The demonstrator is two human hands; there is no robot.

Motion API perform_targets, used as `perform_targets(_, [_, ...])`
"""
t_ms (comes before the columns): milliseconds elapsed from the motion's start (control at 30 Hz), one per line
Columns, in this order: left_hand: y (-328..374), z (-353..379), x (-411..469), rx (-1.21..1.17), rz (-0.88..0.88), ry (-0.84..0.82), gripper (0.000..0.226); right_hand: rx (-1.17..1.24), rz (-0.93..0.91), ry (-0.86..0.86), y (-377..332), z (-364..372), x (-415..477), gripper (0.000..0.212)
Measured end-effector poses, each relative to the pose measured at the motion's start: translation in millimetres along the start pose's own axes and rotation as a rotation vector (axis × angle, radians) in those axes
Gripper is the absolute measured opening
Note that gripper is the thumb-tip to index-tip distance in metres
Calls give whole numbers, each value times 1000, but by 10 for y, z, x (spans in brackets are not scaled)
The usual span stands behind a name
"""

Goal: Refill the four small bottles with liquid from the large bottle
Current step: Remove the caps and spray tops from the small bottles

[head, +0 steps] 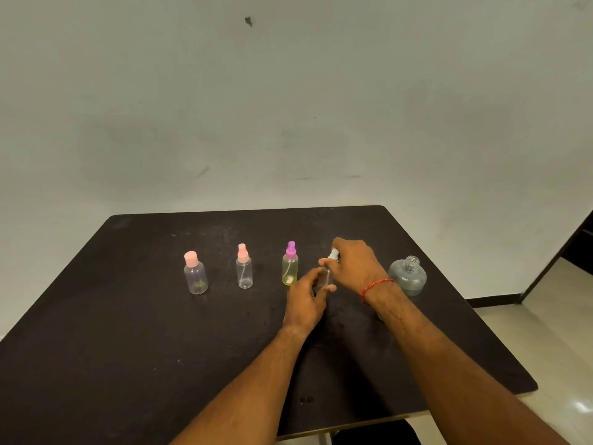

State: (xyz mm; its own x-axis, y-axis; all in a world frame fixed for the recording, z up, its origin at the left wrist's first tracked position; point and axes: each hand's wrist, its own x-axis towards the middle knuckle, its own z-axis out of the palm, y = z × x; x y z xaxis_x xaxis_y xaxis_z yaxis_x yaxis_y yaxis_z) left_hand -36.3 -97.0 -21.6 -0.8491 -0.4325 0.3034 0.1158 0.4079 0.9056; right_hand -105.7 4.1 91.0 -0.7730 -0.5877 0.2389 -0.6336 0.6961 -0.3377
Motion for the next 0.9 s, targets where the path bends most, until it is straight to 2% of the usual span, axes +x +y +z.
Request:
perform_targets(133, [27, -15, -8, 6, -4, 10, 26, -42, -51, -33, -19, -26, -2, 20])
perform_targets(367, [30, -15, 2, -19, -4, -16, 30, -18, -144, -105, -7, -106, -24, 15])
perform_targets(500, [39, -17, -2, -27, -3, -3, 28, 35, -54, -64, -9, -56, -18, 16])
perform_targets(600, [33, -11, 1, -3, -11, 16, 29, -13, 45, -34, -37, -57, 14, 30])
perform_targets(900, [61, -30, -15, -26, 0, 1, 29, -38, -65, -128, -54, -118, 11, 15])
